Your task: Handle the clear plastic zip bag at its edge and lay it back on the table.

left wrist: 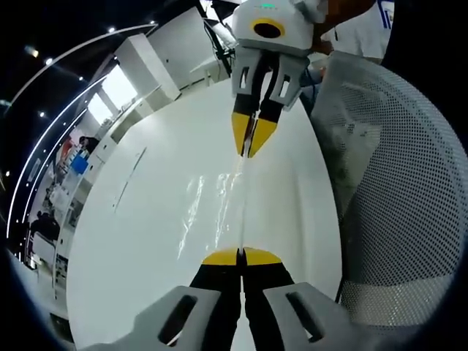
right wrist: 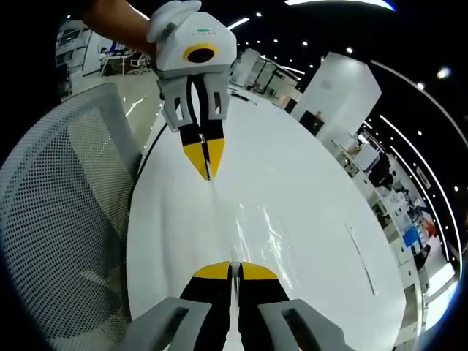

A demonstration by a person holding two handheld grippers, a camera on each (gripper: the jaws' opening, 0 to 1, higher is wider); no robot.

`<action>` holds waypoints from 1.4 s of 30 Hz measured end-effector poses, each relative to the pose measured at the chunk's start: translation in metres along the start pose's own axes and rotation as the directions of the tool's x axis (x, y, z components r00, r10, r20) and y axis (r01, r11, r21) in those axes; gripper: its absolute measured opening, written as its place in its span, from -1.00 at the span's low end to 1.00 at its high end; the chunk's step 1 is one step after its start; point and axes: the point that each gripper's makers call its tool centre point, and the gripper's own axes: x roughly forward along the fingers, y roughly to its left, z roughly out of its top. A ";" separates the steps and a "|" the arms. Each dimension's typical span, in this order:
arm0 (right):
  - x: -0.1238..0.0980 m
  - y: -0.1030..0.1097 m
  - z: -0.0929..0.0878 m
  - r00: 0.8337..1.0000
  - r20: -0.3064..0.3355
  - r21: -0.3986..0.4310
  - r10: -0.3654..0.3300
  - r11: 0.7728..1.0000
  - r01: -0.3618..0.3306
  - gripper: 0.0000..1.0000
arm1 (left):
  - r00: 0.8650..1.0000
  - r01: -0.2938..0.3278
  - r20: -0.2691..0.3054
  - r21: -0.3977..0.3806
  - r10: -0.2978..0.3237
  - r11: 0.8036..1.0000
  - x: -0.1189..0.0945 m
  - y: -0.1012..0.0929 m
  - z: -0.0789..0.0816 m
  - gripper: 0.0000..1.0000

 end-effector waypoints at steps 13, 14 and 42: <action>0.000 0.000 -0.005 1.000 -0.004 0.009 -0.001 1.000 0.001 -1.00 | 1.000 -0.003 -0.007 -0.008 0.003 1.000 -0.002 0.001 -0.005 -1.00; 0.000 0.000 -0.005 1.000 -0.004 0.008 -0.002 1.000 0.002 -1.00 | 1.000 -0.004 -0.007 -0.008 0.004 1.000 -0.002 0.001 -0.006 -1.00; -0.006 -0.003 -0.009 1.000 -0.015 0.020 -0.011 1.000 0.011 -1.00 | 1.000 -0.014 -0.004 -0.020 0.014 1.000 -0.002 0.006 -0.008 -1.00</action>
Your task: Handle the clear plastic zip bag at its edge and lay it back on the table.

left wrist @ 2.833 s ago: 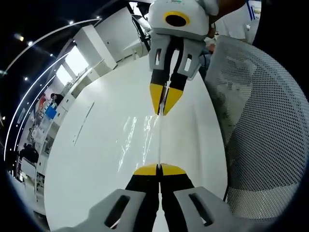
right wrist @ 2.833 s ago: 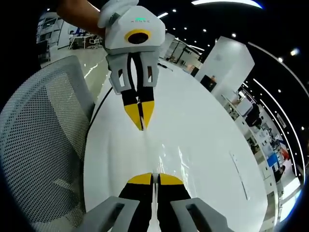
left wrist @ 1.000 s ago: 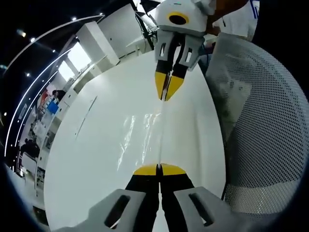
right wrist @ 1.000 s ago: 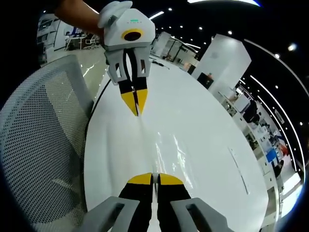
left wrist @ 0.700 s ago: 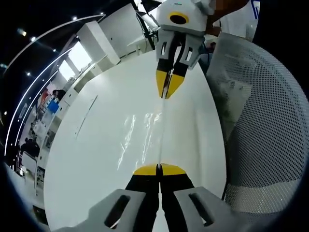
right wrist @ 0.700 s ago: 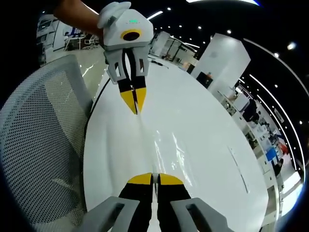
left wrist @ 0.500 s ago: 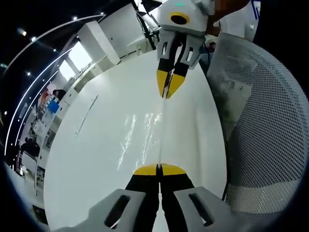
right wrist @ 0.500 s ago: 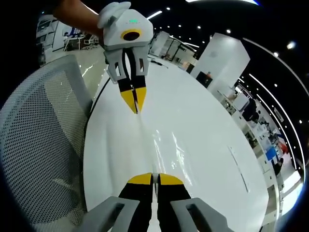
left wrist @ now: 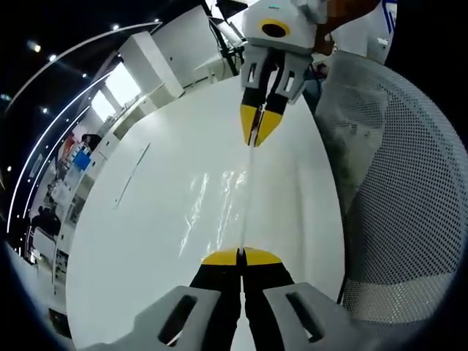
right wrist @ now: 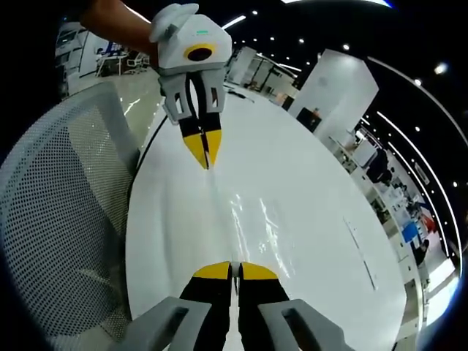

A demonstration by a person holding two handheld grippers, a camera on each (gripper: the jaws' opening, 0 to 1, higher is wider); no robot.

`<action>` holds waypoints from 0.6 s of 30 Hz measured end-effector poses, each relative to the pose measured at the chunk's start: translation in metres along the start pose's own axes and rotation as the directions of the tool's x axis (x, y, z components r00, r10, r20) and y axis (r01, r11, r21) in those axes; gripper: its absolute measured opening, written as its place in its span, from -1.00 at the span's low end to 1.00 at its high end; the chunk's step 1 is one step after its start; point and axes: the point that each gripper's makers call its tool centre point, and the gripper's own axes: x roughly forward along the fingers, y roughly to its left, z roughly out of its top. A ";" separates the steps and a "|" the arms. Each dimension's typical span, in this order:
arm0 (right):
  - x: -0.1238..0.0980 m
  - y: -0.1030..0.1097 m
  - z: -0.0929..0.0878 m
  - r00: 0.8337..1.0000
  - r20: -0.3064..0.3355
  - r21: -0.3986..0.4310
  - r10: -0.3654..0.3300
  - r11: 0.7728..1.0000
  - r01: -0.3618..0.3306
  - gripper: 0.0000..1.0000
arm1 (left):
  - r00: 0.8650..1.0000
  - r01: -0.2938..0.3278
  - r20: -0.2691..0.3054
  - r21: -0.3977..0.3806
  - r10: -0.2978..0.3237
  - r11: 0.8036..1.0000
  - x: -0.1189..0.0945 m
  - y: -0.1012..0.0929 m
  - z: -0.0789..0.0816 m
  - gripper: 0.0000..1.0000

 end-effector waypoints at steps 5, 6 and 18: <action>-0.002 0.000 -0.002 1.000 0.001 0.001 -0.001 1.000 0.001 -1.00 | 1.000 0.000 0.002 -0.003 0.000 1.000 -0.001 0.000 0.000 -1.00; -0.002 0.000 -0.003 1.000 -0.003 -0.001 -0.001 1.000 0.001 -1.00 | 1.000 0.000 0.000 0.000 0.000 1.000 0.000 0.000 0.000 -1.00; -0.003 -0.002 -0.008 1.000 -0.017 0.011 -0.005 1.000 0.006 -1.00 | 1.000 -0.014 0.012 0.008 0.014 1.000 0.000 0.005 0.008 -1.00</action>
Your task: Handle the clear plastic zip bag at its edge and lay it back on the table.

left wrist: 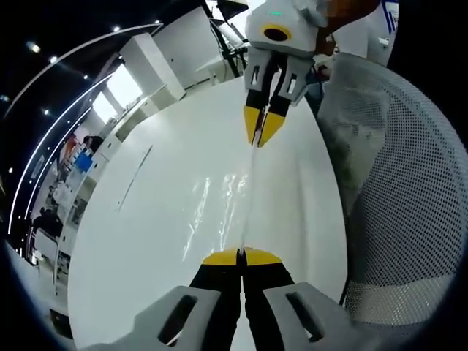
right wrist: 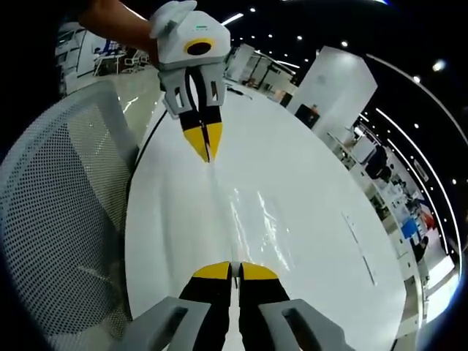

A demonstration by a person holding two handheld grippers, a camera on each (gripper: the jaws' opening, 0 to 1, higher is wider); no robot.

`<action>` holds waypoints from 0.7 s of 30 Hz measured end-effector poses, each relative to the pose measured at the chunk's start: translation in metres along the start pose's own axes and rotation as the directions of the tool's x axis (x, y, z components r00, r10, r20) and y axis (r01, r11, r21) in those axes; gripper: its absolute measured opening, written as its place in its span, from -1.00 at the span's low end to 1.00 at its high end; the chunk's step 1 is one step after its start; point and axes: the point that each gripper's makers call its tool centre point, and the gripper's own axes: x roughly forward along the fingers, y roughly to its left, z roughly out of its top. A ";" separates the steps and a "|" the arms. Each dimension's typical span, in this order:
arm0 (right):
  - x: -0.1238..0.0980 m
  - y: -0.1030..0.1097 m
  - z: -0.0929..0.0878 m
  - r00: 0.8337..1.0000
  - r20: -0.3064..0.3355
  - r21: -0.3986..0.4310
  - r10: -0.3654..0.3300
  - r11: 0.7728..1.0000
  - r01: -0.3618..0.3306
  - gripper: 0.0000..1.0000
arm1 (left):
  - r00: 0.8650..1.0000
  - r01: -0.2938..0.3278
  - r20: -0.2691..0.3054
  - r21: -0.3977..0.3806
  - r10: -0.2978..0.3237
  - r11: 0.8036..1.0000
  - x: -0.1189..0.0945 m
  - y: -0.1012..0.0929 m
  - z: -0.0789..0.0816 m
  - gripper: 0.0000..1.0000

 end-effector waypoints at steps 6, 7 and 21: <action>-0.003 -0.001 -0.003 1.000 -0.007 -0.006 -0.008 1.000 0.007 -1.00 | 1.000 -0.006 0.011 0.009 0.006 1.000 0.001 0.001 0.006 -1.00; -0.004 -0.001 -0.004 1.000 -0.009 -0.005 -0.009 1.000 0.009 -1.00 | 1.000 -0.011 0.016 0.010 0.011 1.000 0.001 0.002 0.008 -1.00; -0.018 0.003 -0.015 0.999 -0.034 0.037 0.004 0.999 -0.003 -0.92 | 0.999 -0.002 0.041 0.056 -0.001 0.998 0.003 -0.002 0.027 -1.00</action>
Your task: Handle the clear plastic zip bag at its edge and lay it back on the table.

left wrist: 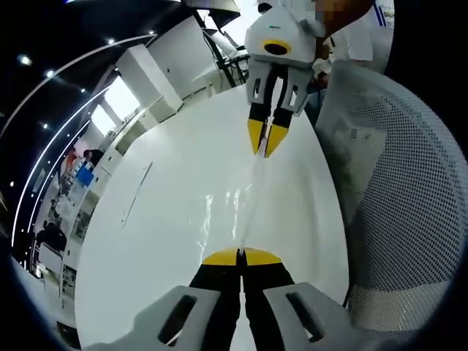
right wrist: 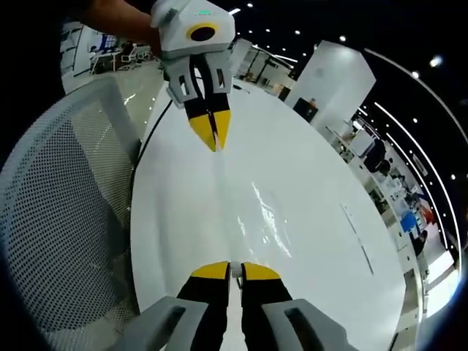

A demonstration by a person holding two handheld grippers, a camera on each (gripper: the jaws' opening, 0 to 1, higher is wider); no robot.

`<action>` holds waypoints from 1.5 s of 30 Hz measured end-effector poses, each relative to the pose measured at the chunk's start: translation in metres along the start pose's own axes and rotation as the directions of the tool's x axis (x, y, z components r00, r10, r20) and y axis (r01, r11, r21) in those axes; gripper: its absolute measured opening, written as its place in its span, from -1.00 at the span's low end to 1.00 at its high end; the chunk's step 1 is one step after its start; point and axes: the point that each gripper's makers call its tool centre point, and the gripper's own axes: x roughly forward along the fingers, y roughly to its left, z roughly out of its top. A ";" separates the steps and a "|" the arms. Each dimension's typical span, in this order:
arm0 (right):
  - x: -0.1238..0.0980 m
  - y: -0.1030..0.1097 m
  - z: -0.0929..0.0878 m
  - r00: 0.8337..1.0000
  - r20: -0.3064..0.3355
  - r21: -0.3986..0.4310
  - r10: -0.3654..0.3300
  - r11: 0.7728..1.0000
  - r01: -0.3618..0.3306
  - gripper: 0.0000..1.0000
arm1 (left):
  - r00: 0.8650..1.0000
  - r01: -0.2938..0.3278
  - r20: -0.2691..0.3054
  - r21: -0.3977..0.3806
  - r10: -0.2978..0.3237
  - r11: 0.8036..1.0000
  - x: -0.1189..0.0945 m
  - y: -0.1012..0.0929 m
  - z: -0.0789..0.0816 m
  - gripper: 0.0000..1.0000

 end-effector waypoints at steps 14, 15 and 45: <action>-0.018 0.004 0.010 0.999 0.033 0.061 0.019 0.998 -0.021 -0.59 | 1.000 0.008 -0.005 0.010 -0.008 1.000 0.003 -0.002 0.001 -1.00; -0.019 0.004 0.012 0.999 0.035 0.061 0.020 0.998 -0.023 -0.58 | 1.000 0.008 -0.005 0.010 -0.008 1.000 0.004 -0.002 0.001 -1.00; -0.020 -0.020 0.045 0.994 0.110 0.132 -0.002 0.991 -0.013 -0.54 | 1.000 0.011 0.003 0.018 -0.011 1.000 0.003 -0.005 0.009 -1.00</action>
